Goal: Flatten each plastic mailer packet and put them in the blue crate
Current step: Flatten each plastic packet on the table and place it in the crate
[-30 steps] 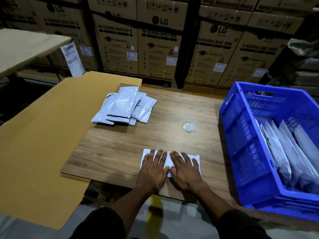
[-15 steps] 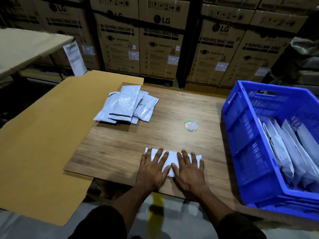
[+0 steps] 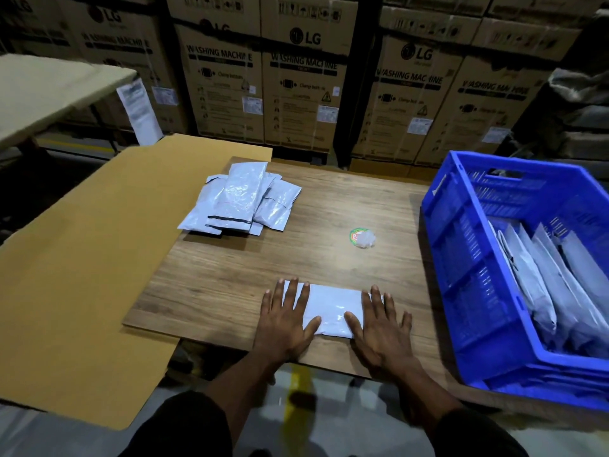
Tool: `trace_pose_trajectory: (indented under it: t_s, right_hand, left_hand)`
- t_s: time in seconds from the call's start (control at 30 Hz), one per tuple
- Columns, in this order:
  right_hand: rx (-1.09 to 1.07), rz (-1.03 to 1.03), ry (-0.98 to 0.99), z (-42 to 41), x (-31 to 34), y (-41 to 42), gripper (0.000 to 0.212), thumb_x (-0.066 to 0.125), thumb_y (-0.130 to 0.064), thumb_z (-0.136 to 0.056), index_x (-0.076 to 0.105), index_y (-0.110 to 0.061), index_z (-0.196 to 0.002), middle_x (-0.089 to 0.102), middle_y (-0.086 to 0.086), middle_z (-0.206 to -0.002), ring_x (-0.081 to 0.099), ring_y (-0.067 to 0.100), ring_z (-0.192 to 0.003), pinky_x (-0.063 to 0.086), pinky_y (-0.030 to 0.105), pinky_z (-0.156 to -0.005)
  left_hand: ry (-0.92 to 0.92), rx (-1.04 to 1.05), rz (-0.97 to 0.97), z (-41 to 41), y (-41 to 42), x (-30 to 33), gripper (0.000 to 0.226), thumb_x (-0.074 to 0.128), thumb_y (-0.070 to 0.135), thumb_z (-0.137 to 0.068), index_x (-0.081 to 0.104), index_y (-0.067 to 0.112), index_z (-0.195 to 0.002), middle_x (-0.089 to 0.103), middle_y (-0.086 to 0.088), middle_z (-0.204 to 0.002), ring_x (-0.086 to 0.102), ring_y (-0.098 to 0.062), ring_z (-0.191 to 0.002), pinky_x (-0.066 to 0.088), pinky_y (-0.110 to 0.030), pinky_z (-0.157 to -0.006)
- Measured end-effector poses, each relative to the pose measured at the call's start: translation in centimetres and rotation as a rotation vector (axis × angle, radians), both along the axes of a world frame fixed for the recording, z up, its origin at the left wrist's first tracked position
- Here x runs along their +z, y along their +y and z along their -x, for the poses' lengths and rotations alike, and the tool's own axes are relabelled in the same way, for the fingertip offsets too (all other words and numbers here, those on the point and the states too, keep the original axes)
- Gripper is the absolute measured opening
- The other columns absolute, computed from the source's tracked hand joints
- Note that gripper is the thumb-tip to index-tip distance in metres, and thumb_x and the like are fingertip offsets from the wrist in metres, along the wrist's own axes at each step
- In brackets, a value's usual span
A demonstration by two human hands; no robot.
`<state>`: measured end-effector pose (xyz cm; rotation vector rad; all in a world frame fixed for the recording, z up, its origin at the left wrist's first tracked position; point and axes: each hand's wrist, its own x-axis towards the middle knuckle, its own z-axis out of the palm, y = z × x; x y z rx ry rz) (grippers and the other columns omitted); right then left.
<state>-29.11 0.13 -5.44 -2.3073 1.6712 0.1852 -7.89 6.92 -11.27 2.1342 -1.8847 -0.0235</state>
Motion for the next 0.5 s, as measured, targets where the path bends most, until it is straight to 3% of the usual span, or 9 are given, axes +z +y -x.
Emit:
trace_pose_trajectory:
  t_s: [0.1,0.23,0.37,0.5]
  right_hand:
    - [0.04,0.073,0.021,-0.5,0.3,-0.1,0.074,0.009,-0.063,-0.099,0.007,-0.02,-0.159,-0.007,-0.003,-0.167,-0.013,0.028,-0.152,-0.003,0.065,-0.115]
    - [0.273,0.293,0.03,-2.0,0.5,0.5,0.061,0.036,-0.039,-0.096,0.04,-0.011,-0.15,0.025,0.004,-0.163,0.015,0.034,-0.151,0.016,0.067,-0.112]
    - [0.346,0.22,-0.005,-3.4,-0.4,1.4,0.056,0.03,-0.035,-0.098,0.042,-0.019,-0.15,0.036,-0.004,-0.158,0.032,0.03,-0.147,0.03,0.058,-0.112]
    - [0.327,0.2,-0.004,-3.2,-1.0,1.4,0.057,0.022,-0.04,-0.1,0.037,-0.024,-0.153,0.032,-0.009,-0.16,0.028,0.022,-0.148,0.03,0.054,-0.113]
  left_hand:
    - [-0.022,0.017,-0.004,0.0,-0.3,0.3,0.071,0.028,0.061,-0.099,0.045,0.016,-0.151,0.041,-0.012,-0.157,0.037,-0.039,-0.144,0.018,-0.065,-0.112]
    - [-0.082,-0.035,0.021,0.8,-1.1,1.3,0.058,0.034,0.041,-0.098,0.059,0.005,-0.137,0.054,-0.017,-0.145,0.045,-0.033,-0.141,0.017,-0.061,-0.116]
    - [-0.001,-0.123,0.012,2.4,-1.4,1.7,0.053,0.035,0.032,-0.094,0.065,0.012,-0.132,0.064,-0.006,-0.136,0.056,-0.023,-0.131,0.036,-0.044,-0.11]
    - [-0.023,-0.106,0.057,2.4,-0.1,0.7,0.053,0.031,0.035,-0.102,0.05,0.015,-0.148,0.046,0.001,-0.154,0.039,-0.021,-0.145,0.026,-0.046,-0.113]
